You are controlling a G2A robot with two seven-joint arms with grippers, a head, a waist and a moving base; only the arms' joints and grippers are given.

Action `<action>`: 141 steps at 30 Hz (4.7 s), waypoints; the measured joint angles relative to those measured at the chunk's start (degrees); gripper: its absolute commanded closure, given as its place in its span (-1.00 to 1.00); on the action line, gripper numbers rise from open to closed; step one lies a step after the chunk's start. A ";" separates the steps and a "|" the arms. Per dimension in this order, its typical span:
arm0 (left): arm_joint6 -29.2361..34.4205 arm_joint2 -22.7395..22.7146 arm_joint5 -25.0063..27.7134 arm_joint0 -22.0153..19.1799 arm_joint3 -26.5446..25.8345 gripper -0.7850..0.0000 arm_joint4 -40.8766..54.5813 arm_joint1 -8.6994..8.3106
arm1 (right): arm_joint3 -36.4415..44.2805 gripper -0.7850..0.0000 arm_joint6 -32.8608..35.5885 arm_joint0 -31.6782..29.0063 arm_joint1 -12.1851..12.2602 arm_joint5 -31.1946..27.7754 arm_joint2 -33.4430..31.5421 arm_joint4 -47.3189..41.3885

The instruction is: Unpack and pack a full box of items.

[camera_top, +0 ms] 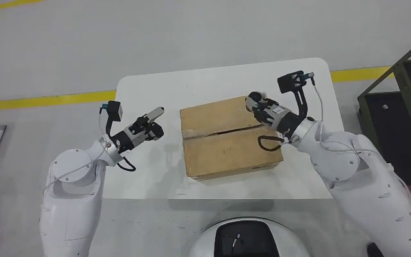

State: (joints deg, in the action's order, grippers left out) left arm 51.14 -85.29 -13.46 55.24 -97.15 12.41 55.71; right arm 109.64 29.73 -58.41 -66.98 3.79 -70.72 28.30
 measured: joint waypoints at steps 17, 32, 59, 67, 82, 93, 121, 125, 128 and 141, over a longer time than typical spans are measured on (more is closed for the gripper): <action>0.00 0.00 0.00 0.00 0.00 -1.00 0.00 0.00 | -1.26 1.00 -2.71 -6.17 0.04 2.89 -2.51 -0.48; 0.00 0.00 0.00 0.00 0.00 -1.00 0.00 0.00 | 0.31 1.00 -3.60 -7.62 -0.17 3.70 -2.93 -3.86; 0.00 0.00 0.00 0.00 0.00 -1.00 0.00 0.00 | 6.02 1.00 2.20 -5.98 -0.76 31.08 1.75 5.72; 0.00 0.00 0.00 0.00 0.00 -1.00 0.00 0.00 | 6.79 1.00 7.76 -4.54 -0.37 32.54 3.51 14.76; 0.00 0.00 0.00 0.00 0.00 -1.00 0.00 0.00 | 5.97 1.00 10.36 -3.55 -0.32 25.77 6.40 26.61; -1.55 0.44 1.02 1.30 -1.23 -1.00 -0.45 -0.05 | 5.20 1.00 3.57 -5.90 -0.45 16.88 4.06 26.51; -1.82 0.43 1.15 1.36 -1.32 -1.00 -0.56 -0.11 | 1.34 1.00 0.01 -7.97 -1.40 11.48 2.41 29.69; -1.82 0.43 1.15 1.36 -1.32 -1.00 -0.56 -0.11 | 1.11 1.00 1.52 -7.85 -1.49 11.22 2.49 31.10; -2.21 0.43 1.35 1.59 -1.47 -1.00 -0.35 -0.08 | 0.94 1.00 2.81 -7.49 -1.55 11.04 2.92 33.10; -1.29 4.63 3.80 -1.44 -5.78 1.00 0.24 0.23 | 1.54 1.00 4.17 -7.71 -2.06 10.52 2.90 35.06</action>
State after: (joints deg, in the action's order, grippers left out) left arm 49.84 -80.66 -9.66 53.80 -102.94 12.65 55.94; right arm 111.18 33.90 -66.12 -69.04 14.31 -67.81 63.36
